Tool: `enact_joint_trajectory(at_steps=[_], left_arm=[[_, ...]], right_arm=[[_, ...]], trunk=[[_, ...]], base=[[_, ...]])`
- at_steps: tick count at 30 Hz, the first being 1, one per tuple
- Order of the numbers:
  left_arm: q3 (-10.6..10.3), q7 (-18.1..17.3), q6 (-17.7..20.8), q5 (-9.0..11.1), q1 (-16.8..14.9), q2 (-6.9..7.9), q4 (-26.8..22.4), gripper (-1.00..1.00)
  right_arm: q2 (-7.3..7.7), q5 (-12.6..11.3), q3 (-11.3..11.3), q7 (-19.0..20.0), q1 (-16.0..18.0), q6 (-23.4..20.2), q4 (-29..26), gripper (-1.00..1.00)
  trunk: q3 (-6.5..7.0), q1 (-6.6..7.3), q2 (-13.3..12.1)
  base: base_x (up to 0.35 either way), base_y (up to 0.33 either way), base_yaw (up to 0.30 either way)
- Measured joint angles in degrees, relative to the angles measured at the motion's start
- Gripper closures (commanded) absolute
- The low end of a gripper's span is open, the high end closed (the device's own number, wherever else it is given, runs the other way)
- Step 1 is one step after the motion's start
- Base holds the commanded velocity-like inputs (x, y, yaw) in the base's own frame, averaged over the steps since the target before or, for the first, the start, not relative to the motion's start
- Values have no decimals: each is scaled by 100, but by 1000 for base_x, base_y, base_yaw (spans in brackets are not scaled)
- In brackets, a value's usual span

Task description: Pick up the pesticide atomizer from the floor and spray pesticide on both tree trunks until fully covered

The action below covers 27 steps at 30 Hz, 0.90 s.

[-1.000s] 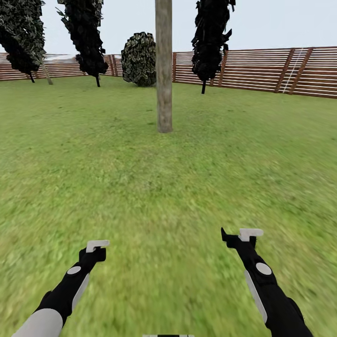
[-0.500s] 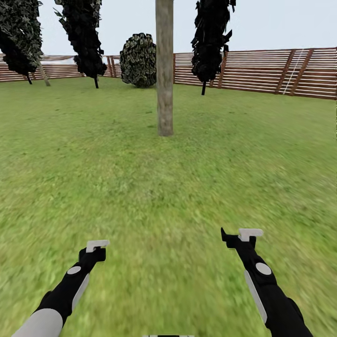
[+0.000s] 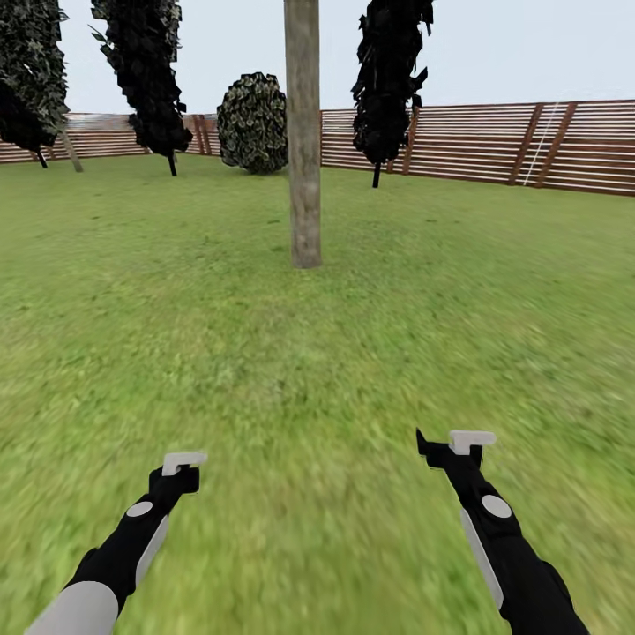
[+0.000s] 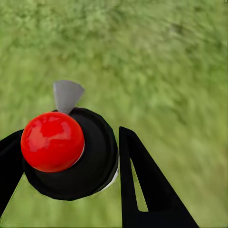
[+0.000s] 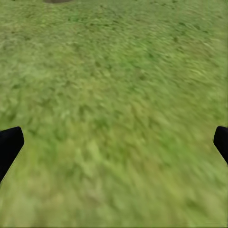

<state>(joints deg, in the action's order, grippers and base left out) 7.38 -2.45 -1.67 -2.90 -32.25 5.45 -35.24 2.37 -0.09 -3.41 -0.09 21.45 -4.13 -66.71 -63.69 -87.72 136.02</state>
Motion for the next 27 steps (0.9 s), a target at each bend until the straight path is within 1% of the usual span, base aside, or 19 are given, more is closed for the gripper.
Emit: enact_joint_trajectory(at_steps=[10, 13, 19, 27], left_arm=[[0, -1, 0, 0, 0, 0, 0, 100], [0, 1, 0, 0, 0, 0, 0, 100], [0, -1, 0, 0, 0, 0, 0, 100], [0, 0, 0, 0, 0, 0, 0, 100]], right_arm=[[0, 0, -1, 0, 0, 0, 0, -100], [0, 0, 0, 0, 0, 0, 0, -100], [0, 0, 0, 0, 0, 0, 2, -100], [0, 0, 0, 0, 0, 0, 0, -100]], trunk=[[87, 0, 0], [104, 0, 0], [110, 0, 0], [111, 0, 0]], base=[[336, 78, -4], [336, 78, -153], [336, 78, -248], [336, 78, -36]])
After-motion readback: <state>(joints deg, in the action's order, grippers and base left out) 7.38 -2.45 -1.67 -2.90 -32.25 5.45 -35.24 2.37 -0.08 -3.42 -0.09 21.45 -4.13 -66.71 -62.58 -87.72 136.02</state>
